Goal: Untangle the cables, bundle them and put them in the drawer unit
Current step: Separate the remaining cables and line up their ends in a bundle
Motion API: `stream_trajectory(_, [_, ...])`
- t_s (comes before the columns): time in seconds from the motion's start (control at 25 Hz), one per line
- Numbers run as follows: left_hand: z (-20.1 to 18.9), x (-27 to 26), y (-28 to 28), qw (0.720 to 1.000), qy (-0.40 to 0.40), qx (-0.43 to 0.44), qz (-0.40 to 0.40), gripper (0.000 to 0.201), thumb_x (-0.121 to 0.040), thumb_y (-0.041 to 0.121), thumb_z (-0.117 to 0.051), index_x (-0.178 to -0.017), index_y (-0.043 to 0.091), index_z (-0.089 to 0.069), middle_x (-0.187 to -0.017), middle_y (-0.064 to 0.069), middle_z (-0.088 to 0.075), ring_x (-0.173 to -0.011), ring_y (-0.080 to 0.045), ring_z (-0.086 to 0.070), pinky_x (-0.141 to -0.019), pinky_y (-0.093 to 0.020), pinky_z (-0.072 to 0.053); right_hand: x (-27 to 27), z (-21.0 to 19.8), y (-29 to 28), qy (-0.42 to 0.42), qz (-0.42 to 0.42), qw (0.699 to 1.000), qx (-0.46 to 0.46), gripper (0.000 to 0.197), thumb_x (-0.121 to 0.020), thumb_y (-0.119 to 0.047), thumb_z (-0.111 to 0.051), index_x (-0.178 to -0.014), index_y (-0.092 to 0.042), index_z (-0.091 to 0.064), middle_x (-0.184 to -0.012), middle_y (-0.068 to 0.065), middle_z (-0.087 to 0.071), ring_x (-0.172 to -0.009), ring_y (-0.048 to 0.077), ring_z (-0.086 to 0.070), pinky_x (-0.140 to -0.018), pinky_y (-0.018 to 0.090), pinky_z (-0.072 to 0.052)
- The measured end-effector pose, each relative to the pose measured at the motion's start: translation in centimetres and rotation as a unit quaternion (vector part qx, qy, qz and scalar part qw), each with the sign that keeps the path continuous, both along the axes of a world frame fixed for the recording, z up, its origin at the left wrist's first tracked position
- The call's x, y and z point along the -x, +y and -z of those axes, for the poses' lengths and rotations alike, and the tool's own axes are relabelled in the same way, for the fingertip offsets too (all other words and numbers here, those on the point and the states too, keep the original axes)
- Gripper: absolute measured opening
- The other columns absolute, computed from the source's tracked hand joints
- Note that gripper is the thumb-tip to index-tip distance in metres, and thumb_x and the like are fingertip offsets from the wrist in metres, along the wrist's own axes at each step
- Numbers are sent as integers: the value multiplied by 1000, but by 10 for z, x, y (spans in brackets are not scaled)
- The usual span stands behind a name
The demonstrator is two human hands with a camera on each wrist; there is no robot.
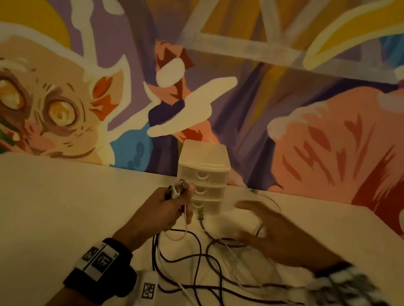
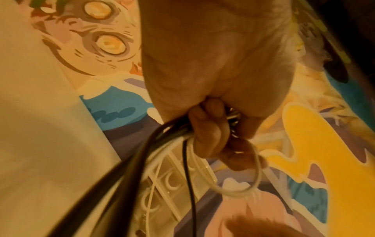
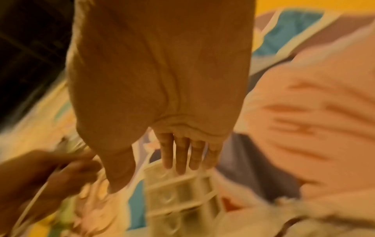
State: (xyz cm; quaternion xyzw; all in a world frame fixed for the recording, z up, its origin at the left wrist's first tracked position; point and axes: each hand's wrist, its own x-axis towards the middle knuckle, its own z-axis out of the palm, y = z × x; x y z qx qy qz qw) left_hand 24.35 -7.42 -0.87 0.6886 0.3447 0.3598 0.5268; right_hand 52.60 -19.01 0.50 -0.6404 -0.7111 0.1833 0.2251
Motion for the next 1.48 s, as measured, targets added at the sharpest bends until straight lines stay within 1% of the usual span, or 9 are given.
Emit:
stream_trajectory(0.16, [-23, 4, -14, 997, 24, -43, 51, 54, -105, 57, -54, -72, 15, -60, -61, -8, -50, -53, -14, -39, -52, -27, -32, 89, 25, 56, 97, -85, 991, 27, 65, -99, -48, -70, -156, -35, -42, -155, -16, -53, -139, 0, -49, -119, 28, -39])
stream_trajectory(0.36, [-24, 15, -14, 996, 24, -28, 83, 53, -107, 56, -52, -82, 13, -69, -61, -6, -50, -55, -15, -40, -52, -29, -28, 76, 29, 59, 212, -82, 971, 71, 12, -107, -25, -61, -109, -24, -73, -88, 1, -73, -82, 12, -72, -91, 43, -59])
stream_trajectory(0.56, [-29, 2, -20, 991, 15, -37, 124, 53, -109, 49, -51, -85, 4, -70, -54, 0, -42, -49, -12, -34, -52, -29, -30, 85, 10, 50, 165, -94, 975, -112, 71, -96, -31, -77, -154, -32, -37, -150, -13, -48, -136, -1, -51, -111, 17, -47])
stream_trajectory(0.72, [-37, 11, -19, 982, 97, -50, 154, 54, -110, 51, -50, -90, 8, -76, -57, -7, -50, -50, -14, -36, -50, -26, -31, 82, 7, 53, 115, -117, 978, -127, 13, -108, -19, -60, -115, -14, -69, -113, -6, -71, -112, 9, -66, -107, 26, -48])
stream_trajectory(0.92, [-32, 30, 0, 1000, -2, 11, -29, 58, -109, 53, -48, -102, 1, -72, -84, -8, -79, -48, -10, -29, -46, -25, -23, 22, -22, 10, 153, -15, 978, -137, 14, -106, -31, -64, -96, -34, -73, -90, 0, -73, -80, 15, -72, -72, 37, -63])
stream_trajectory(1.04, [-26, 33, 9, 979, -128, 54, -146, 52, -107, 57, -53, -87, 10, -66, -58, 4, -47, -47, -8, -26, -43, -23, -21, -9, -60, -39, 143, -16, 980, -141, 10, -99, -39, -71, -101, -32, -78, -75, 11, -55, -64, 11, -54, -64, 26, -49])
stream_trajectory(1.16, [-33, 34, 9, 956, -213, 89, -180, 47, -109, 55, -51, -79, 19, -54, -56, 8, -30, -46, -7, -22, -39, -21, -19, -62, -83, -83, -8, -53, 997, 55, 23, -109, -41, -55, -109, -35, -77, -77, -7, -60, -67, 2, -52, -66, 19, -46])
stream_trajectory(1.32, [-51, 24, -4, 943, -277, 100, -158, 46, -106, 55, -56, -72, 26, -46, -57, 8, -28, -46, -6, -20, -39, -22, -18, -106, -68, -107, -269, 14, 920, 286, 32, -98, -72, -52, -122, -59, -68, -121, -26, -67, -107, -3, -63, -101, 25, -51])
stream_trajectory(1.48, [-70, -4, -25, 958, -256, 72, -108, 47, -102, 56, -63, -67, 32, -42, -57, 9, -29, -47, -6, -21, -44, -24, -18, -8, -62, -73, -76, -19, 985, 153, 88, -82, -89, -57, -159, -54, -32, -162, -34, -31, -147, -2, -37, -123, 29, -33])
